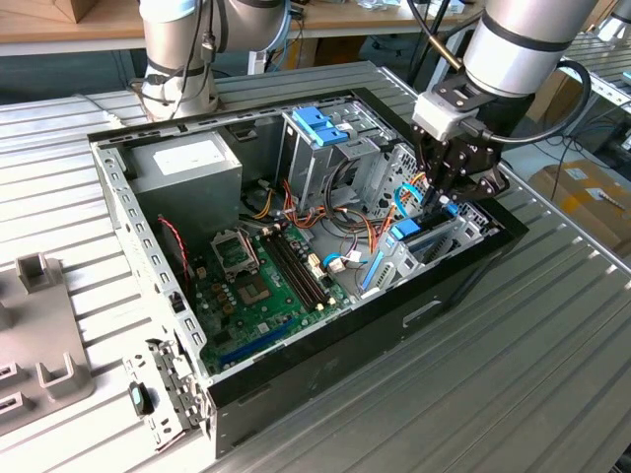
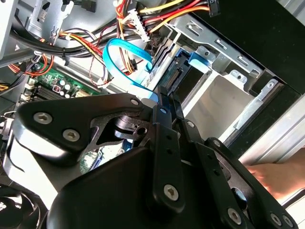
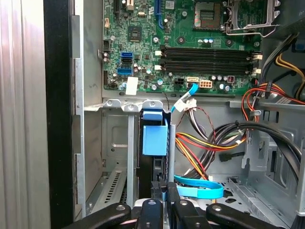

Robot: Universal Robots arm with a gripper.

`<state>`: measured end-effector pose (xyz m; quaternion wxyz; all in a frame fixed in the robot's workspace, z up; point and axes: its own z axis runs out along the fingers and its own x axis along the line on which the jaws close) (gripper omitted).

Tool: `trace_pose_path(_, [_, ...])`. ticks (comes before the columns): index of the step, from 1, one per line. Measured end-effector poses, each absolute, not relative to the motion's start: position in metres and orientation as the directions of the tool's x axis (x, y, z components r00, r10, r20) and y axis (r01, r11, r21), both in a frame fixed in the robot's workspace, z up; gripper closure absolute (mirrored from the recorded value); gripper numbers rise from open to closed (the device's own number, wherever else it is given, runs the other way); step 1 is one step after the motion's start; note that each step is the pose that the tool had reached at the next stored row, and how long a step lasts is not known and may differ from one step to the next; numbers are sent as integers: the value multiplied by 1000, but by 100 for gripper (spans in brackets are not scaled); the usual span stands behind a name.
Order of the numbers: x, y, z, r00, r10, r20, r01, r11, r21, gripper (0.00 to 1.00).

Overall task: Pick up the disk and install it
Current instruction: 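Insert the first disk wire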

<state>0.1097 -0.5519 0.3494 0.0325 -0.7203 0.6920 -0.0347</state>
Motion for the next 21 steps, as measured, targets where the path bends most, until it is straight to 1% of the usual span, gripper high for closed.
trace_pose_path(21, [106,-554,348,48,-999,0,-993,-48,-111,84])
